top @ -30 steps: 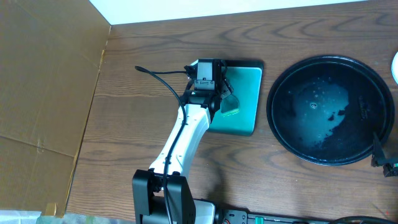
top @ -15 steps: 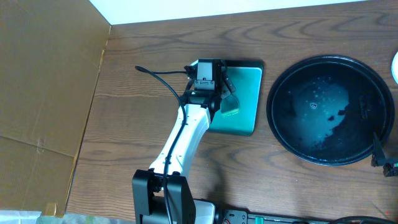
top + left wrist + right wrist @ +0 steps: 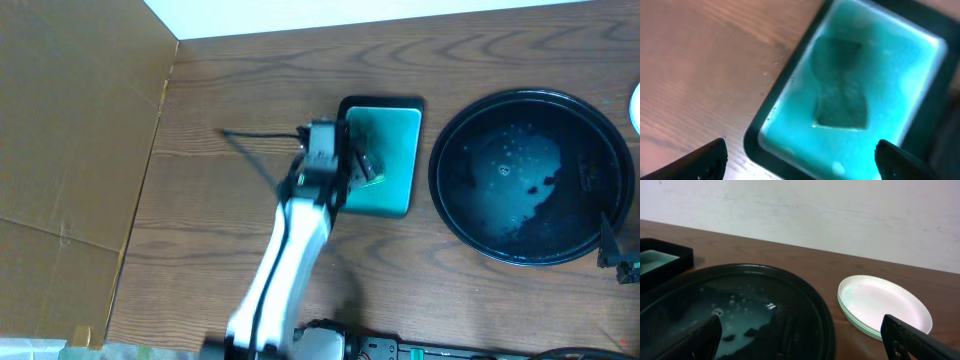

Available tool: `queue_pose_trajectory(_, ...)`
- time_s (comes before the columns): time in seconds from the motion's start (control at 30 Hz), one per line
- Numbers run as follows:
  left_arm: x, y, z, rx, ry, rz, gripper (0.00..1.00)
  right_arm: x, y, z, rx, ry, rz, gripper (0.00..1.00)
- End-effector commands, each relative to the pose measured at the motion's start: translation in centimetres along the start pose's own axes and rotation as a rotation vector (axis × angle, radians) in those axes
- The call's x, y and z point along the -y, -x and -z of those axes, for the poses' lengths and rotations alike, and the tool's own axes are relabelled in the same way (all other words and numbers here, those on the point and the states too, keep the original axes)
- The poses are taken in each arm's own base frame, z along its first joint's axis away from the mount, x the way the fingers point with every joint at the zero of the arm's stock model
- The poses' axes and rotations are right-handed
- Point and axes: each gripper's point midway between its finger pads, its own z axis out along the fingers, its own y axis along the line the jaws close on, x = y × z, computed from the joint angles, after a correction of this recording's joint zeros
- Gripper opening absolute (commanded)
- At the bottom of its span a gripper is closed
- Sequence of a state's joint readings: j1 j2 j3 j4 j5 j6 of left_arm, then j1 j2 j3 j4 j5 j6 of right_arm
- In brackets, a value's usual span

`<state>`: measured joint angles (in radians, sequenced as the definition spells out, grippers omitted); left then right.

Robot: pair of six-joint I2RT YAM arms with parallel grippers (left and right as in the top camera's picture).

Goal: Clean dirty plates on tray and stack at the side

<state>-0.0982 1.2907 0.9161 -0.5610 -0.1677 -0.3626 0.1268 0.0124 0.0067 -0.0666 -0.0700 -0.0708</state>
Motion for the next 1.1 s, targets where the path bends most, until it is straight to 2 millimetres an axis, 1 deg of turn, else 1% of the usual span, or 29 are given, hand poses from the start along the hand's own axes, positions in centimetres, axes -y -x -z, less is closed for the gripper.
queue_pose_trajectory(0.0, 0.1, -1.8, 2.0, 0.088, -0.115, -0.18, 0.94, 0.3, -0.1, 0.0, -0.001, -0.015, 0.013, 0.99)
queue_pose_trajectory(0.1, -0.9, -3.3, 3.6, 0.228, -0.161, -0.153, 0.94, 0.3, -0.1, 0.0, -0.001, -0.015, 0.012, 0.99)
queue_pose_trajectory(0.17, -1.5, -4.1, 4.2, 0.309, -0.187, -0.14, 0.94, 0.3, -0.1, 0.0, -0.001, -0.015, 0.013, 0.99)
queue_pose_trajectory(0.27, -2.1, -5.3, 4.6, 0.411, -0.218, -0.13, 0.94, 0.3, -0.1, 0.0, -0.001, -0.015, 0.013, 0.99)
queue_pose_trajectory(0.33, -2.2, -5.4, 4.8, 0.478, -0.234, -0.135, 0.94, 0.3, -0.1, 0.0, -0.001, -0.015, 0.013, 0.99)
queue_pose_trajectory(0.43, -2.0, -4.7, 5.5, 0.61, -0.265, -0.144, 0.94, 0.3, -0.1, 0.0, -0.001, -0.015, 0.013, 0.99)
queue_pose_trajectory(0.5, -1.4, -4.6, 5.7, 0.682, -0.291, -0.203, 0.94, 0.3, -0.1, 0.0, -0.001, -0.015, 0.013, 0.99)
queue_pose_trajectory(0.53, -1.0, -4.6, 5.9, 0.734, -0.3, -0.27, 0.94, 0.3, -0.1, 0.0, -0.001, -0.015, 0.013, 0.99)
queue_pose_trajectory(0.67, -1.0, -5.0, 5.6, 0.796, -0.287, -0.321, 0.94, 0.3, -0.1, 0.0, -0.001, -0.015, 0.013, 0.99)
queue_pose_trajectory(0.9, -1.4, -5.8, 5.0, 0.81, -0.286, -0.309, 0.94, 0.3, -0.1, 0.0, -0.002, -0.015, 0.013, 0.99)
queue_pose_trajectory(1.07, -2.9, -6.0, 4.9, 0.796, -0.275, -0.192, 0.94, 0.3, -0.1, 0.0, -0.001, -0.015, 0.012, 0.99)
